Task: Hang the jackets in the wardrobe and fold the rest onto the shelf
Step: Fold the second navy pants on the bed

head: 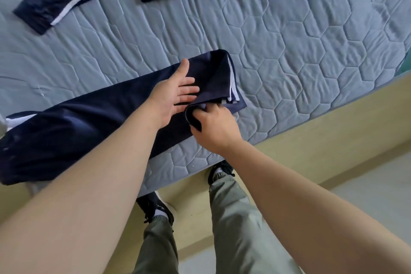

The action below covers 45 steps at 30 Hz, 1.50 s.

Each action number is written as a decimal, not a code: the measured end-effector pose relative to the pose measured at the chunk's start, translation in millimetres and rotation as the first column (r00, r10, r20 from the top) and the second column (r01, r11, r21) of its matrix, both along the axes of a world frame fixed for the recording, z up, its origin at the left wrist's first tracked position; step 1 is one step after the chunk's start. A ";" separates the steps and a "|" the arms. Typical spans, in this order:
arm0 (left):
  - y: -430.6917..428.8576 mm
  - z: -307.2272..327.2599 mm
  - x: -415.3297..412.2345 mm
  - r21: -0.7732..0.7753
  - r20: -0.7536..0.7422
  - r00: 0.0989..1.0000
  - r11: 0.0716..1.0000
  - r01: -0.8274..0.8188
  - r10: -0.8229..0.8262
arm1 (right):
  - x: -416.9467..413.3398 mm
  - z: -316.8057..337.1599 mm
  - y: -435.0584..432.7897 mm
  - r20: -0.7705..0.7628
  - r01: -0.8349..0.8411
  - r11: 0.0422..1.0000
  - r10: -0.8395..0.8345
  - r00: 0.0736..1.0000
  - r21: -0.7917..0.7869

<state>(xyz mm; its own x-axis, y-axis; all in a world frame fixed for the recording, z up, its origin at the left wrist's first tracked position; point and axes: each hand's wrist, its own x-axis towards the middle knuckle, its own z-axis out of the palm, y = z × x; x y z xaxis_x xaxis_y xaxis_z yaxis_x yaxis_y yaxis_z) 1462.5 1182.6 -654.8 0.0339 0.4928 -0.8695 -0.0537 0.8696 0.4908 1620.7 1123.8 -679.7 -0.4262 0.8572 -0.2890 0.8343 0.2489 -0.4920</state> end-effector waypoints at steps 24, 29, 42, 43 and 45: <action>-197.5 -22.4 -188.7 0.203 -0.443 0.747 0.867 -0.455 0.496 | -147.9 3.6 -105.3 0.064 -0.512 0.830 0.536 0.842 -0.220; -218.1 -16.6 -250.4 0.305 -0.587 0.645 0.872 -0.383 0.489 | -200.4 -1.8 -113.3 0.093 -0.461 0.860 0.489 0.867 -0.218; -257.8 -52.0 -402.1 0.192 -0.759 0.565 0.940 -0.282 0.324 | -340.1 -42.9 -139.2 0.174 -0.388 0.867 0.453 0.874 -0.312; -262.1 -54.7 -405.8 0.163 -0.761 0.580 0.951 -0.264 0.291 | -344.0 -46.1 -141.2 0.184 -0.383 0.865 0.454 0.872 -0.323; -267.2 -59.8 -412.5 0.108 -0.788 0.579 0.973 -0.204 0.208 | -349.5 -52.2 -144.7 0.205 -0.363 0.868 0.444 0.872 -0.338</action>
